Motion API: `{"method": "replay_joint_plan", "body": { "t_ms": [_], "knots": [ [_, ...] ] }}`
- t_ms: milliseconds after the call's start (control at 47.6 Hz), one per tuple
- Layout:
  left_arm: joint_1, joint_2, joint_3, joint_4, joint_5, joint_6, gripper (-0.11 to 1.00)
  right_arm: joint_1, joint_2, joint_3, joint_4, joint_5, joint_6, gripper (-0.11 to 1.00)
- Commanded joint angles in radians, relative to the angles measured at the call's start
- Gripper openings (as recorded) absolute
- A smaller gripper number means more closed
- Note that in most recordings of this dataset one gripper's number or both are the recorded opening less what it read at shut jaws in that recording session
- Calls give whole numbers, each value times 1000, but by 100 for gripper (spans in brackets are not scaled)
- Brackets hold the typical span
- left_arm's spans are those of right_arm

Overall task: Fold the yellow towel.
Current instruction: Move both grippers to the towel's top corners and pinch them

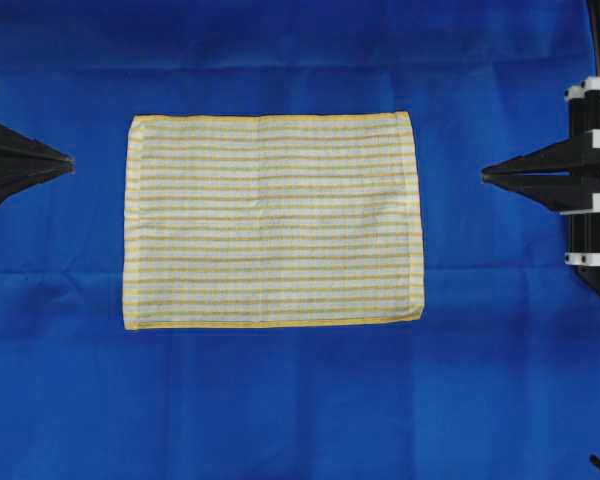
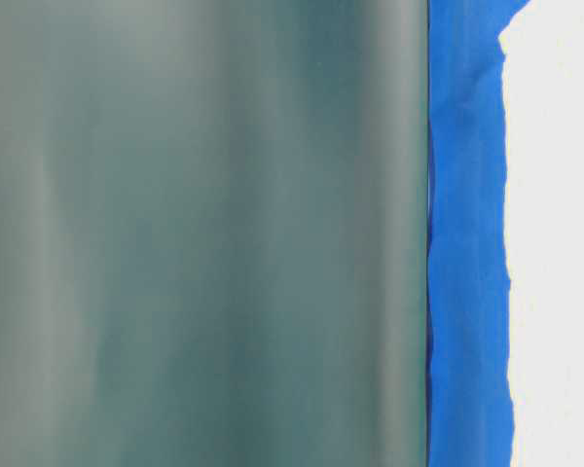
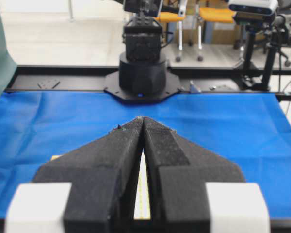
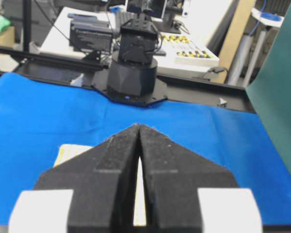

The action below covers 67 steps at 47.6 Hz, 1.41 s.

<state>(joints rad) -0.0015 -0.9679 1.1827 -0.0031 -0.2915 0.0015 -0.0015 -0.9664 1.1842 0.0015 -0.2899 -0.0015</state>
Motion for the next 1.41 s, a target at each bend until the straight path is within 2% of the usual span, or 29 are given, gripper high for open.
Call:
{"method": "replay_joint_plan", "body": {
  "t_ms": [0, 105, 273, 546, 588, 630, 693, 819, 861, 903, 945, 1092, 1385],
  "knots": [
    [12, 18, -12, -32, 18, 9, 0, -14, 18, -29, 5, -6, 11, 0],
    [32, 28, -11, -32, 32, 18, 0, -51, 41, -38, 26, 17, 14, 0],
    [97, 75, -5, -32, 38, 38, 0, -153, 120, -58, 69, 83, 26, 0],
    [222, 236, 5, -34, 11, 38, 1, -288, 302, -75, 81, 121, 61, 1],
    [235, 264, 6, -32, 6, 38, 1, -307, 331, -80, 81, 124, 72, 5],
    [249, 293, 8, -34, 2, 38, 5, -330, 373, -86, 81, 127, 81, 12],
    [276, 348, 14, -37, -15, 37, 17, -353, 426, -94, 81, 127, 89, 31],
    [325, 453, 23, -38, -69, 34, 56, -408, 551, -107, 92, 123, 92, 70],
    [347, 495, 28, -38, -98, 34, 68, -425, 591, -112, 100, 123, 92, 76],
    [362, 532, 31, -38, -121, 34, 80, -437, 630, -118, 104, 120, 91, 75],
    [377, 568, 32, -38, -144, 34, 86, -449, 675, -129, 106, 115, 92, 73],
    [422, 690, 32, -38, -210, 34, 81, -472, 790, -158, 109, 97, 92, 71],
    [477, 894, 5, -38, -278, 34, 82, -511, 940, -190, 110, 55, 91, 71]
  ]
}}
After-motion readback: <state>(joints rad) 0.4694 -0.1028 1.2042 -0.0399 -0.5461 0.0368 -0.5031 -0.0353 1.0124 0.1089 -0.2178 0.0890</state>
